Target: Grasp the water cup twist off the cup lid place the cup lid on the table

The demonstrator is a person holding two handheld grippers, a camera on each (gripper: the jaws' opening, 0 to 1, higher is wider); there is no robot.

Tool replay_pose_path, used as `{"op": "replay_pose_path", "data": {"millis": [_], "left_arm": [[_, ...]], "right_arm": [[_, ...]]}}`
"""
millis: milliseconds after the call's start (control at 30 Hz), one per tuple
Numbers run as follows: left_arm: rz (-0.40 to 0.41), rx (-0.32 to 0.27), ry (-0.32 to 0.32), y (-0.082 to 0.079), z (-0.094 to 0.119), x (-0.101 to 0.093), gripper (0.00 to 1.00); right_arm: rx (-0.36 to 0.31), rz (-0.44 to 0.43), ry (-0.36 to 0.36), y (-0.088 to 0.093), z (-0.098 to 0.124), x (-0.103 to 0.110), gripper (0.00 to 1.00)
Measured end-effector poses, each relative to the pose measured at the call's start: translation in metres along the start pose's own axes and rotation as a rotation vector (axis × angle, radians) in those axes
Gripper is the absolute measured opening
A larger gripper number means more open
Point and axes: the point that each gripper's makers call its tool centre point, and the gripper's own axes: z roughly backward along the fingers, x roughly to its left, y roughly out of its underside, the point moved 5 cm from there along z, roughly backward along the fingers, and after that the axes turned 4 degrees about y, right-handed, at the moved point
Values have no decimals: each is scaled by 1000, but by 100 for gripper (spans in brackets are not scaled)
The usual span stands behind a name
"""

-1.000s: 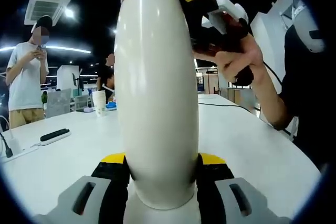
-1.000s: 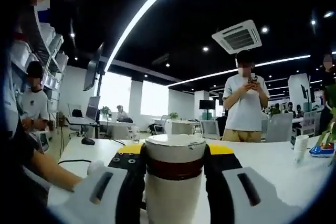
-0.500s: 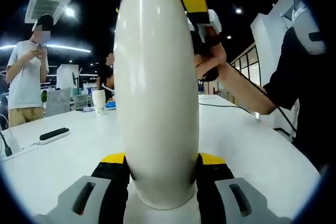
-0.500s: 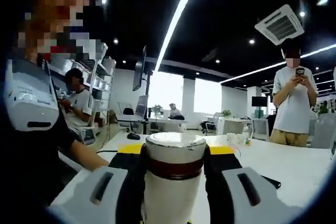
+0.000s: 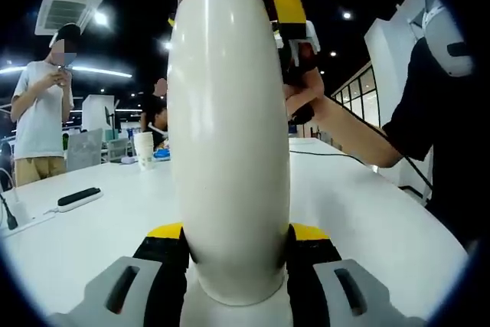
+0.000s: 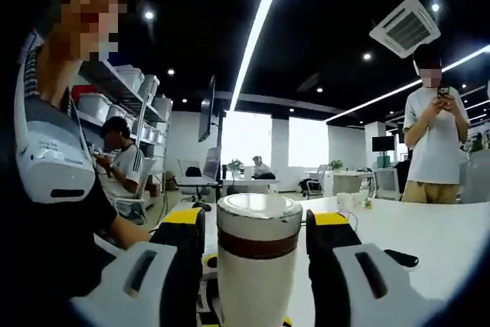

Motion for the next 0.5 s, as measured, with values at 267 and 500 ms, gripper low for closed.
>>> {"op": "replay_pose_path", "data": {"millis": [267,500], "left_arm": [[-1,1,-2,0,1,1,51],[1,2,-3,1,0,1,51]], "right_arm": [[-64,220,369,-14,6,24,67],[-131,216,617,-17,3,16,62]]}}
